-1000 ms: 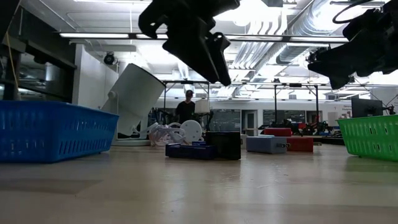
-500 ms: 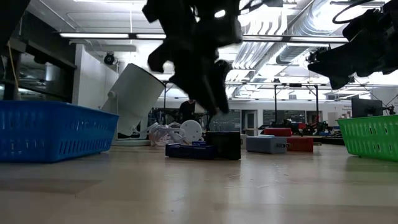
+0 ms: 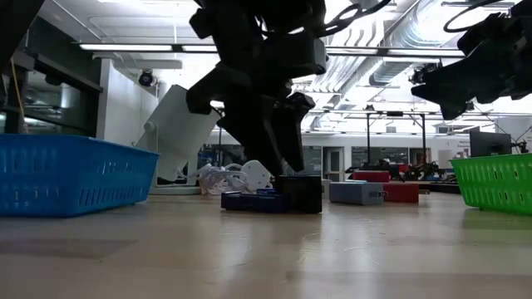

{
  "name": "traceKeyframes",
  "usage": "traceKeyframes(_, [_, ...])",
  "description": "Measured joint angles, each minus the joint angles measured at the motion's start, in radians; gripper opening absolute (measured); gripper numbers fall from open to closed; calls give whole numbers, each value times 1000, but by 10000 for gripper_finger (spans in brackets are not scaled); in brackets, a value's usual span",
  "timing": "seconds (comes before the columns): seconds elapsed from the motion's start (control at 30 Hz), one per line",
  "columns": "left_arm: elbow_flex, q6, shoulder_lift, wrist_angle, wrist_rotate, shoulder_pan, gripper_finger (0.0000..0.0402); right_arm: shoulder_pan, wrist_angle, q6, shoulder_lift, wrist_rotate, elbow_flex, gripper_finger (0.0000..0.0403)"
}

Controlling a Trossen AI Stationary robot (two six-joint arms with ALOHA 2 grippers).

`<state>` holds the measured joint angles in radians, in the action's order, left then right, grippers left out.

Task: Pick & Place Office items
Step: Put the black digital timer into the blue bin

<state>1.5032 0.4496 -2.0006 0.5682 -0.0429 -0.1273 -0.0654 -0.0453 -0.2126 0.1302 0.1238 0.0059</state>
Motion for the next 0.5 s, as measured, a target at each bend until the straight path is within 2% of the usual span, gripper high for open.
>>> traceKeyframes(0.2, [0, 1, 0, 1, 49, -14, 216, 0, -1, 0, 0, 0, 0, 153])
traceKeyframes(0.5, [0, 3, -18, 8, 48, -16, 216, 0, -2, 0, 0, 0, 0, 153])
